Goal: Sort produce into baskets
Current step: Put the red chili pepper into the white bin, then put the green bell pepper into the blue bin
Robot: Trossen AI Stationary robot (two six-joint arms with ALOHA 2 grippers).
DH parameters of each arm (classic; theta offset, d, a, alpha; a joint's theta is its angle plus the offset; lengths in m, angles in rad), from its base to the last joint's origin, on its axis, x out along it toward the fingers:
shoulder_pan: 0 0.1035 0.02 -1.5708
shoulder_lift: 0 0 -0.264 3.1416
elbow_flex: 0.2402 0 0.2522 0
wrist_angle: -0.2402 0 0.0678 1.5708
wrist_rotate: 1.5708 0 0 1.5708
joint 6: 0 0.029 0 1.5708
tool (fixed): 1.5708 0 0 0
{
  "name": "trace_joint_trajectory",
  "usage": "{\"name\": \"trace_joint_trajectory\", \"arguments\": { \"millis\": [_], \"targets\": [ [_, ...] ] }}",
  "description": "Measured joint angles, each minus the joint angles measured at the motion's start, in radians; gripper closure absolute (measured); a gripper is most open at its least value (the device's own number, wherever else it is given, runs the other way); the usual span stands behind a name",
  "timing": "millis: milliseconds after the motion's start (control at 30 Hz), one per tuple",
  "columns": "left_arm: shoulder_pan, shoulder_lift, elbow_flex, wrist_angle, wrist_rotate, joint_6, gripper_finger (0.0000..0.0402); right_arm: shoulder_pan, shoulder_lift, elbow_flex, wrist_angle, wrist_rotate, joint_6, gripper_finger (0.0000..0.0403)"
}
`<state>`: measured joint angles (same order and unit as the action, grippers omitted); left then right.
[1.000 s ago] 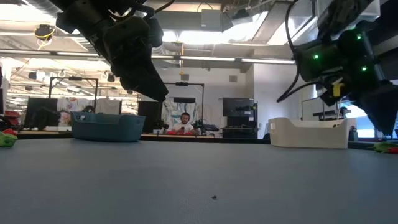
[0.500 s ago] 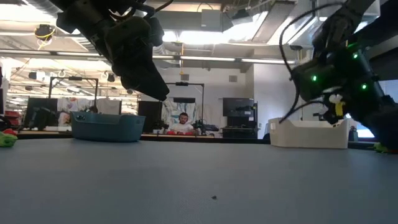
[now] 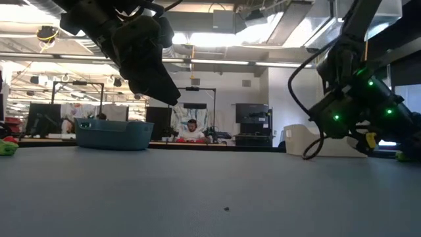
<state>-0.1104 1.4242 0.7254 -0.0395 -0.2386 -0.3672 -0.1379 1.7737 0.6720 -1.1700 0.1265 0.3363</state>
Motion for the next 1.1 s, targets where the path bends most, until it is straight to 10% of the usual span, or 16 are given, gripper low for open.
{"name": "trace_joint_trajectory", "arguments": {
  "millis": [233, 1100],
  "targets": [
    [0.0, 0.0, 0.0, 0.0, 0.0, 0.0, 0.0222, 0.0, 0.0, -0.001, 0.006, -0.015, 0.0, 0.0395],
    [0.0, 0.0, 0.0, 0.0, -0.001, 0.011, 0.0222, 0.0, -0.174, 0.103, -0.061, -0.051, 0.104, 0.0379]
  ]
}}
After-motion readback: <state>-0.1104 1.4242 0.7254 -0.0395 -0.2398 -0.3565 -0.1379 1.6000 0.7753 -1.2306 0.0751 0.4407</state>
